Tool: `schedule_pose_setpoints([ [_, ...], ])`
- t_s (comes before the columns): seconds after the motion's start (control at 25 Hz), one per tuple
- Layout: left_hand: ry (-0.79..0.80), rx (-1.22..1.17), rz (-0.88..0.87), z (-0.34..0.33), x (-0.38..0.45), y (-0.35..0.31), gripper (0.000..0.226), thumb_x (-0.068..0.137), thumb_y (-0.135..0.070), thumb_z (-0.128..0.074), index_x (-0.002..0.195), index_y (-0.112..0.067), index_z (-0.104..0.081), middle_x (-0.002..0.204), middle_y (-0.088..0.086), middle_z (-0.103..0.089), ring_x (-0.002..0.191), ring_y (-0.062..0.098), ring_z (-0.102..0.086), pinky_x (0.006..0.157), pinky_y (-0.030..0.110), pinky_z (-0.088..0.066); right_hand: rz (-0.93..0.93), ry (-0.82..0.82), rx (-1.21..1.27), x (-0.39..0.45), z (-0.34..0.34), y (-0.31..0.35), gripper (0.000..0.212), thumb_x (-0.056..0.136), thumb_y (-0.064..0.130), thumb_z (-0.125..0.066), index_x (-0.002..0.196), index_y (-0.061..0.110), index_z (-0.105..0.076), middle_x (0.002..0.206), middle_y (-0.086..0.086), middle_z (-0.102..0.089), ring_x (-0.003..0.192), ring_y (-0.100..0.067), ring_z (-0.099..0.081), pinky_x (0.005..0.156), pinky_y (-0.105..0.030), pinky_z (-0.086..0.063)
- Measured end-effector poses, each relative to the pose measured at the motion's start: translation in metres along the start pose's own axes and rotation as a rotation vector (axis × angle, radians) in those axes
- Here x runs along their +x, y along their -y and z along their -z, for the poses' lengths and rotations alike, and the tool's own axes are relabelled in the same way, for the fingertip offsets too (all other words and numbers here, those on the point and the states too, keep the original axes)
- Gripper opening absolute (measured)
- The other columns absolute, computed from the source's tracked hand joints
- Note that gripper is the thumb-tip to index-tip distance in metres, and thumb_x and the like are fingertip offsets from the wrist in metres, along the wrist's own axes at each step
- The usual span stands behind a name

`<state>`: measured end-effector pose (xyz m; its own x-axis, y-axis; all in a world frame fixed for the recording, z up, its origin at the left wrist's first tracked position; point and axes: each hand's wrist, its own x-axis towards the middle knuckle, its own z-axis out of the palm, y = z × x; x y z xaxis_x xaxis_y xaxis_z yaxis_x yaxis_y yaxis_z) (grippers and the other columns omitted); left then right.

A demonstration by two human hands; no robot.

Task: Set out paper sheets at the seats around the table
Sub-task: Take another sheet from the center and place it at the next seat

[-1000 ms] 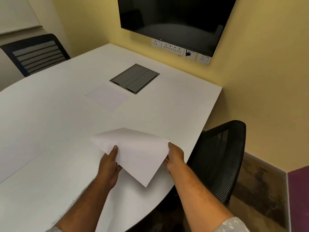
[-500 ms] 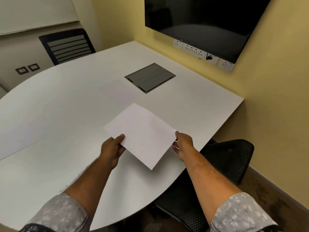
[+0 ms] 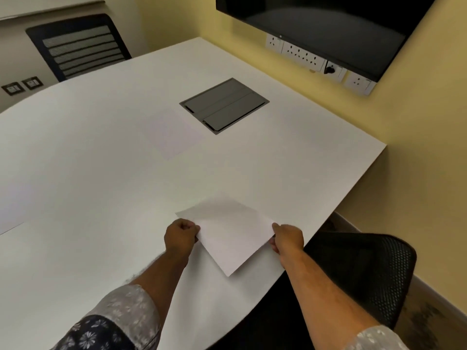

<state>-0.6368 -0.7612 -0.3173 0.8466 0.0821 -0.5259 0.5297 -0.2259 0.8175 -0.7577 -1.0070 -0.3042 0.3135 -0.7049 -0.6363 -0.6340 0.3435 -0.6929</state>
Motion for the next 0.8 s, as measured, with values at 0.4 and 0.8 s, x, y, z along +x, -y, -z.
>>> schedule_pose_setpoints([
  [0.4, 0.234, 0.044, 0.083, -0.041, 0.061, 0.022, 0.033, 0.085, 0.001, -0.077, 0.115, -0.009, -0.07, 0.085, 0.009, -0.062, 0.074, 0.025, -0.062, 0.083, 0.042, -0.059, 0.009, -0.093, -0.096, 0.082, -0.024, -0.007, 0.036, 0.093, 0.019, -0.07, 0.061, 0.007, -0.06, 0.063, -0.011, -0.07, 0.055, -0.023, -0.061, 0.061, -0.035, -0.052],
  [0.8, 0.242, 1.087, -0.458, -0.04, 0.08, 0.022, 0.104, 0.071, -0.064, -0.082, 0.158, -0.033, -0.035, 0.172, -0.005, -0.02, 0.158, 0.022, -0.02, 0.124, 0.044, -0.03, 0.021, -0.07, -0.032, 0.101, -0.03, -0.017, 0.023, 0.096, 0.018, -0.073, 0.076, 0.008, -0.067, 0.082, -0.016, -0.075, 0.065, -0.021, -0.069, 0.061, -0.031, -0.056],
])
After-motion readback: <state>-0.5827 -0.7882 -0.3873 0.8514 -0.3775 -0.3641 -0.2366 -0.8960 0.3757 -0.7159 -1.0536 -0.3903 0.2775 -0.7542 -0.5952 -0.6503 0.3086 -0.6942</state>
